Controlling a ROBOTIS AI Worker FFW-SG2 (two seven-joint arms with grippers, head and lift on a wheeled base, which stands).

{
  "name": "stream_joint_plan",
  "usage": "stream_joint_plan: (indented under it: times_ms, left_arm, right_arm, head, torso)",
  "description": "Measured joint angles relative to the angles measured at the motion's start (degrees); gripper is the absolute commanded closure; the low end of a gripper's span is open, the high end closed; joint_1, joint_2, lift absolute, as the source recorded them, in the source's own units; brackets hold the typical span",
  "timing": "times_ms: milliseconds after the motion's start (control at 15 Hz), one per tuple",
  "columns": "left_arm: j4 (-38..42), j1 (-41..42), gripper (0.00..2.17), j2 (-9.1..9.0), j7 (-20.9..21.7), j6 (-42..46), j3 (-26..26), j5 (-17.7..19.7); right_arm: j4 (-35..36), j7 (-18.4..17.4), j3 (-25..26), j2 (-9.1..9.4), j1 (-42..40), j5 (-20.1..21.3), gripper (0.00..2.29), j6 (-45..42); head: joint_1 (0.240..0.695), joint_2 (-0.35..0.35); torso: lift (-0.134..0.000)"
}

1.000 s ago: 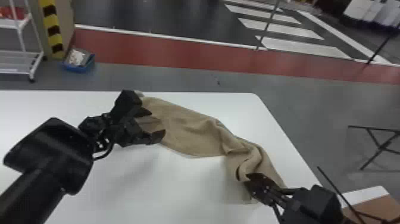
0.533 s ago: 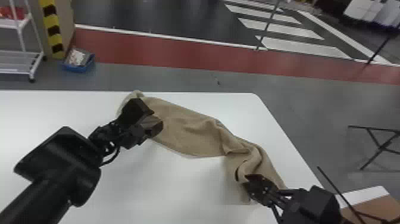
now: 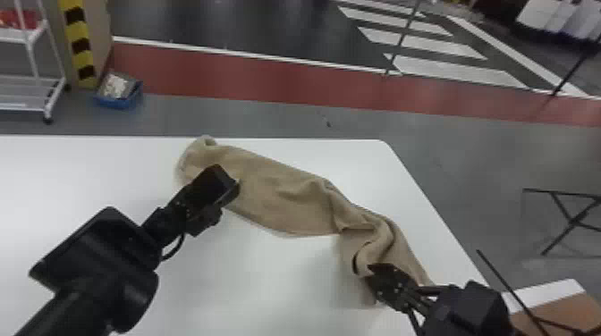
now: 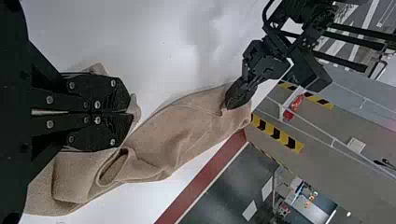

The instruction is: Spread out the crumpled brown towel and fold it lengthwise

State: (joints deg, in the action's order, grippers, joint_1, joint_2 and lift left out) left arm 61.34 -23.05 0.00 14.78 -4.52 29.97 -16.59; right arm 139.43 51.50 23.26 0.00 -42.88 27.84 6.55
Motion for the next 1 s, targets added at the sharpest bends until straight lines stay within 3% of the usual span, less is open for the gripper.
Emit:
stream_joint_plan:
  times_ms: [200, 333, 600, 800, 1000]
  left_arm:
    - [6.2, 3.39, 2.15, 0.0, 2.14, -0.7, -3.08, -0.76]
    - [12.6, 6.17, 2.15, 0.0, 5.53, -3.13, -7.9, -1.92]
    - [23.29, 10.8, 2.15, 0.0, 10.59, -6.11, -19.91, -3.1]
    - [27.81, 13.8, 2.15, 0.0, 12.29, -6.48, -27.04, -1.51]
    - [33.78, 19.16, 2.15, 0.0, 14.0, -6.33, -33.78, 1.13]
  right_arm:
    - [0.04, 0.0, 1.56, 0.0, 0.9, -0.52, 2.26, -0.06]
    - [-0.21, 0.37, 3.59, 0.0, 2.99, -1.36, 2.26, 0.7]
    - [-4.13, 8.86, 7.58, -0.15, 15.83, 0.1, 2.26, 7.72]
    - [-8.79, 14.62, 7.2, -3.14, 24.09, 5.64, 2.26, 9.59]
    - [-11.9, 15.15, 3.36, -7.22, 27.88, 12.18, 2.26, 9.73]
  head:
    - [0.695, -0.35]
    - [0.695, -0.35]
    - [0.695, -0.323]
    - [0.695, -0.259]
    - [0.695, -0.215]
  torso:
    - [-0.125]
    - [-0.125]
    - [-0.125]
    - [-0.125]
    - [-0.125]
